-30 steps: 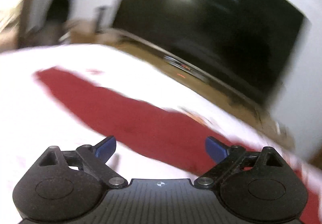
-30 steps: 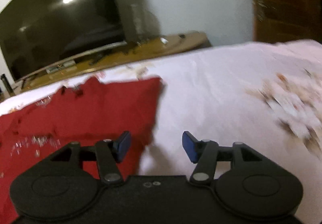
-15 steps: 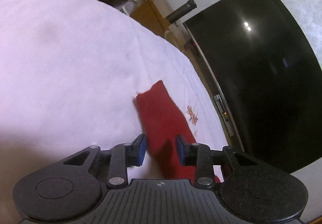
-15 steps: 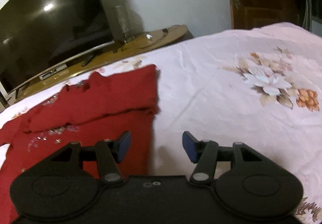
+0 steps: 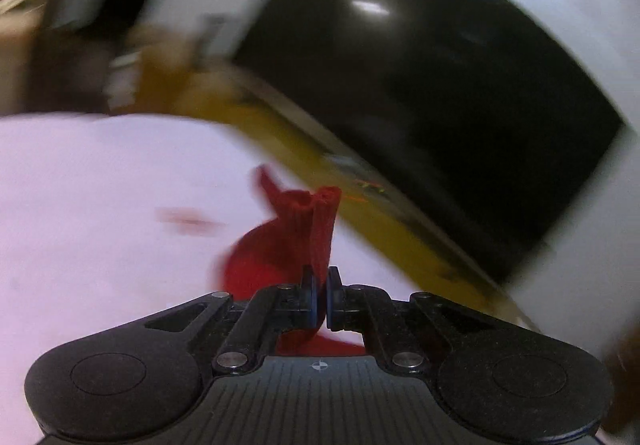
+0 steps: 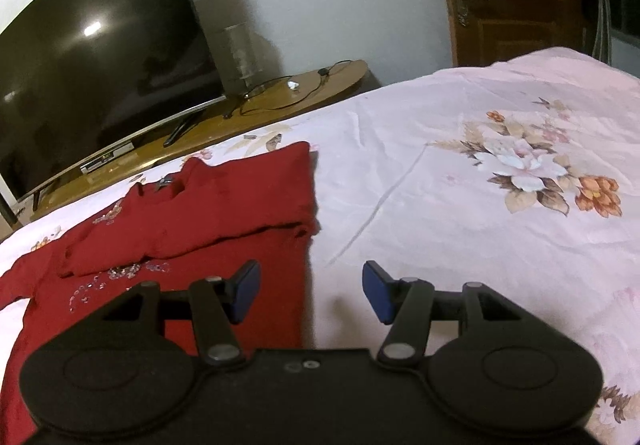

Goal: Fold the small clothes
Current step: 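Grasp the other sleeve with the left tool and fold it across the body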

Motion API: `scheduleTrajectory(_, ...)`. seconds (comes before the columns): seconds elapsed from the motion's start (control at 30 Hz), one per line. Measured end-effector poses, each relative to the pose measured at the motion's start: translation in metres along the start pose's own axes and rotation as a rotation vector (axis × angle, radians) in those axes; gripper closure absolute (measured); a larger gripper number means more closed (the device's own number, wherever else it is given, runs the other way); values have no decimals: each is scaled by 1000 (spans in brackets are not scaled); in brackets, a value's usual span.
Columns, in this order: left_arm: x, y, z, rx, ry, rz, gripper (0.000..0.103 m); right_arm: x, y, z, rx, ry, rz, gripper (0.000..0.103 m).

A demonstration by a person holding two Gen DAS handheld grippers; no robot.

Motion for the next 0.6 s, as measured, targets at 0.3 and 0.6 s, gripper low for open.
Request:
scheduleTrajectory(0.3, -45, -146, -257, -406, -308, 219, 99, 47, 5, -31, -69, 30, -2, 47)
scheduleTrajectory(0.6, -47, -286, -340, -732, -313, 376, 95, 54, 10, -63, -136, 59, 19, 42)
Point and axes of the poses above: each gripper's, at about its wrist camera, not at the fingertips, and x roughly against the way its jaws point, z to its left, y to its top, the point moved 2 cm from there along -x, roughly the way its jaws point, and after that the axes turned 2 degrees about -y, right-handed, at the moved point
